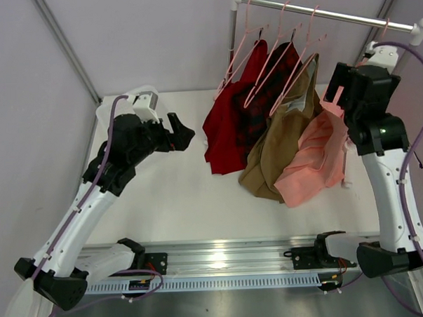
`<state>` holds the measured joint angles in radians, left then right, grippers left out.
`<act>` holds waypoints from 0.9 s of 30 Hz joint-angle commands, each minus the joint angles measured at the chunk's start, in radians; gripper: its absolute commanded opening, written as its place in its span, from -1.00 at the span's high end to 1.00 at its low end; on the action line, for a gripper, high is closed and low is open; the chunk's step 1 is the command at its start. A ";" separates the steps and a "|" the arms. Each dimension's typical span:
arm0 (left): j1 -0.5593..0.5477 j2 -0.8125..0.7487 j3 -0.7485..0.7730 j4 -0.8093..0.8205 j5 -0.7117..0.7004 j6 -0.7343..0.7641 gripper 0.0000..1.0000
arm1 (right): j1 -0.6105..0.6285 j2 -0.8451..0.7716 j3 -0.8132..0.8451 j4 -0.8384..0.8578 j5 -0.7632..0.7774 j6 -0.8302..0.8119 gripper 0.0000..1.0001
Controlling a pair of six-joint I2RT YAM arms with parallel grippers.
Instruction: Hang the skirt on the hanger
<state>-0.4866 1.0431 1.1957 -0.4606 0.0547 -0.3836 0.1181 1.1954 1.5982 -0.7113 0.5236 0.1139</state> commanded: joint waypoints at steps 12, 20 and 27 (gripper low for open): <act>0.003 -0.008 0.131 -0.108 -0.093 0.110 -0.99 | 0.057 -0.135 0.286 -0.160 -0.367 -0.046 -0.99; 0.003 -0.133 -0.028 -0.099 -0.142 0.127 -0.99 | 0.074 -0.448 -0.203 0.010 -0.665 0.017 -0.99; 0.003 -0.323 -0.223 -0.064 -0.236 0.094 -0.99 | 0.075 -0.743 -0.652 0.159 -0.701 0.116 -0.99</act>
<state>-0.4866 0.8009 1.0359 -0.5602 -0.1249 -0.2874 0.1898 0.5499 1.0729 -0.6701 -0.1158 0.1604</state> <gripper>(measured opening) 0.994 0.993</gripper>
